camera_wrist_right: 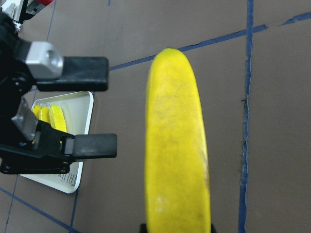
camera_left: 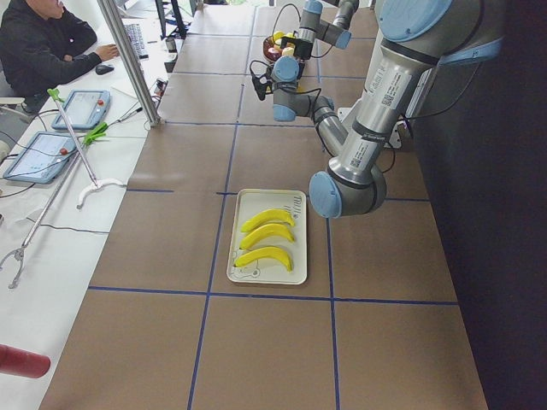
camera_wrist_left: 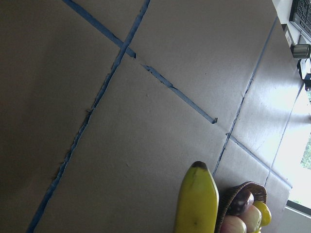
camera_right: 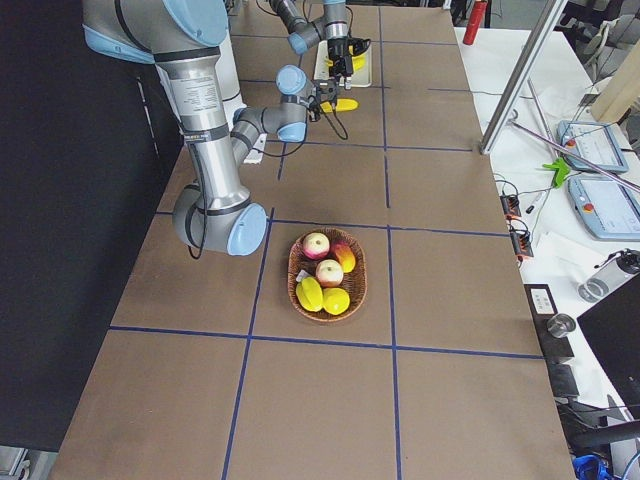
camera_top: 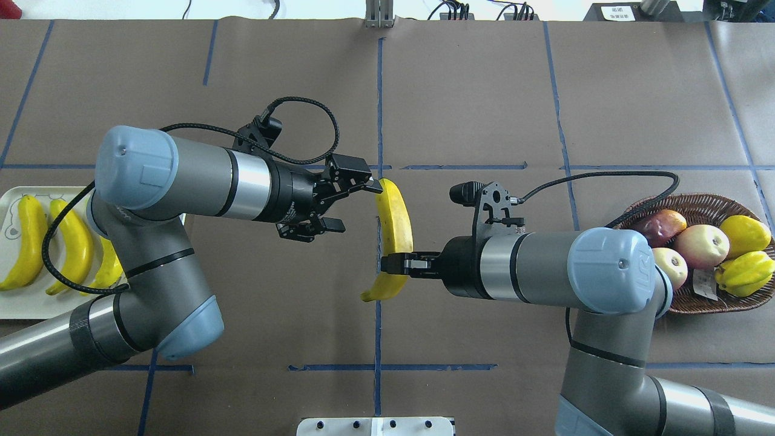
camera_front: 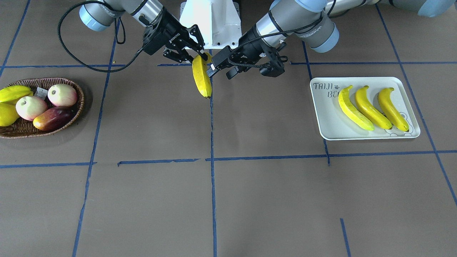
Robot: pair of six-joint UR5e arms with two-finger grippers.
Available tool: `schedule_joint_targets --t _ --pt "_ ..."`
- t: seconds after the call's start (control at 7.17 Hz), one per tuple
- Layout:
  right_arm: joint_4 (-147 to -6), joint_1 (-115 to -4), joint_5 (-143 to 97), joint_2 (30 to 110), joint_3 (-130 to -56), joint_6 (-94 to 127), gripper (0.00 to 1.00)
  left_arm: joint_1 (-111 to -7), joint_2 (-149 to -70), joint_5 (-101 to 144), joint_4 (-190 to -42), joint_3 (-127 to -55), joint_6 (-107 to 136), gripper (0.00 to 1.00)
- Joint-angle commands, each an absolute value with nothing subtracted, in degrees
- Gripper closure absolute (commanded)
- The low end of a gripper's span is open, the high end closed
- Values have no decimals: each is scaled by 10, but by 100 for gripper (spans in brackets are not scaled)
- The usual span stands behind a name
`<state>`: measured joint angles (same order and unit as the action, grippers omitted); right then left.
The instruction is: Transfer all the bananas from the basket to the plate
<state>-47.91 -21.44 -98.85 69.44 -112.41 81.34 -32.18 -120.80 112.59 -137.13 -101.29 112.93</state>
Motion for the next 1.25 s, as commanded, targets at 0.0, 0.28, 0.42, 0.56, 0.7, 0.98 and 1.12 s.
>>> schedule_joint_targets --t 0.0,0.28,0.42,0.56,0.7,0.98,1.12 --pt "-479 -207 -988 688 -1123 813 100 -302 -1222 1122 -1372 -1009 1129 1" --pt "-480 -202 -988 680 -1126 814 100 -283 -1236 1084 -1371 -990 1129 2" --pt "-480 -203 -989 680 -1128 813 100 -283 -1235 1084 -1372 -990 1128 11" --pt "-480 -201 -989 681 -1127 813 100 -284 -1232 1084 -1374 -991 1126 98" --pt "-480 -202 -991 684 -1128 811 96 -285 -1232 1084 -1380 -991 1106 100" --pt "-479 -202 -988 682 -1130 815 0 -290 -1230 1085 -1379 -991 1097 100" --pt "-479 -203 -991 685 -1134 814 0 -295 -1230 1085 -1379 -991 1096 100"
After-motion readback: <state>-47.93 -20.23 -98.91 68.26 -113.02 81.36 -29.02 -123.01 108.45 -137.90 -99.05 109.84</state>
